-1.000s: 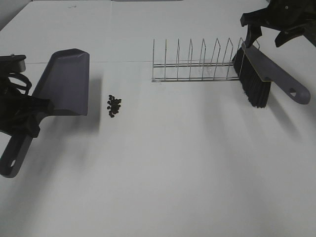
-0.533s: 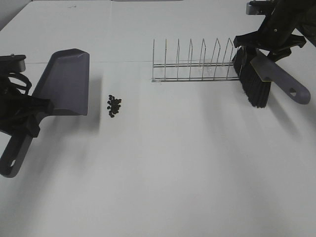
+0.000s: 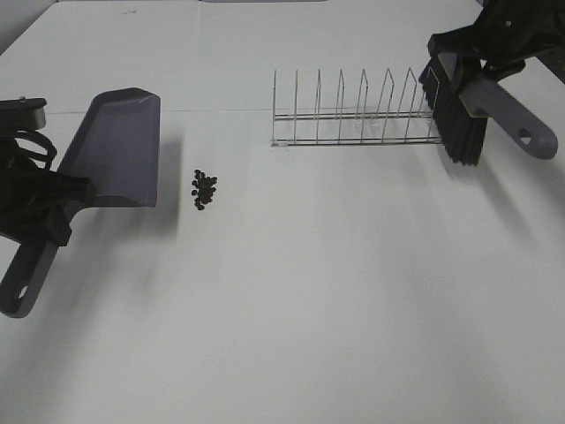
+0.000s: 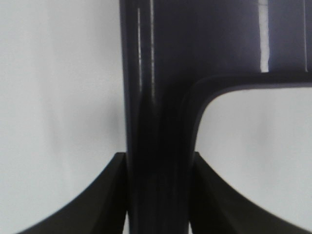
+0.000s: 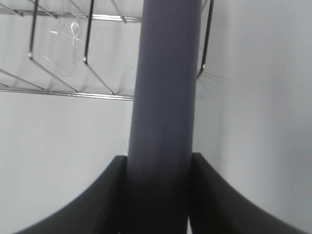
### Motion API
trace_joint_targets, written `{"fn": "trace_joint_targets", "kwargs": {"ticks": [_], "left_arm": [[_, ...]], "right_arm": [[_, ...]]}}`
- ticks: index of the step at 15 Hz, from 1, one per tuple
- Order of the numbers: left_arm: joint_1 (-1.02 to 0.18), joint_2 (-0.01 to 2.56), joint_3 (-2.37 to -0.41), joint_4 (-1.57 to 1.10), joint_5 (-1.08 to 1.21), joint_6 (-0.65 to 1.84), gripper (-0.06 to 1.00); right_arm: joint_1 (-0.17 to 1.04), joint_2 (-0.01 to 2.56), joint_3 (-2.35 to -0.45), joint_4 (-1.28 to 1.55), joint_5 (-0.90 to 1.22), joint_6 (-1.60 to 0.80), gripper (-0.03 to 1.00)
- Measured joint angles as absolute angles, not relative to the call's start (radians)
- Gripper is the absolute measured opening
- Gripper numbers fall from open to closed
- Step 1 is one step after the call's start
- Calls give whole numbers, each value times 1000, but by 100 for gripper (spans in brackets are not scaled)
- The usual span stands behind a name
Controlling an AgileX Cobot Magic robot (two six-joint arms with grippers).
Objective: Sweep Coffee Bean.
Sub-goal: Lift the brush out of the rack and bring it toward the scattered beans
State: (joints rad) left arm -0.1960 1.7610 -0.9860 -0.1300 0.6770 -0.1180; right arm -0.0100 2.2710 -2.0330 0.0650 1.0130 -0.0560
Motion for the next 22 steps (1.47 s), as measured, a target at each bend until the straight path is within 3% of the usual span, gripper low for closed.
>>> {"fn": "trace_joint_targets", "kwargs": {"ticks": [5,10,16,22], "left_arm": [[-196,1761,-986,-130,677,-118,31],[-196,1761,-986,-72,732,-159,31],[-215,1851,-986,0,735,-241,31],[-295,1972,-993,-26,678,-281,31]], "right_arm": [[-10,2105,-2039,131,1165,-65,27],[0,2098,-2034,212,1233,-94,27],[273,2097,-1931,-37,1201,84,27],[330,2098,-1725,-25,1039,129,27]]}}
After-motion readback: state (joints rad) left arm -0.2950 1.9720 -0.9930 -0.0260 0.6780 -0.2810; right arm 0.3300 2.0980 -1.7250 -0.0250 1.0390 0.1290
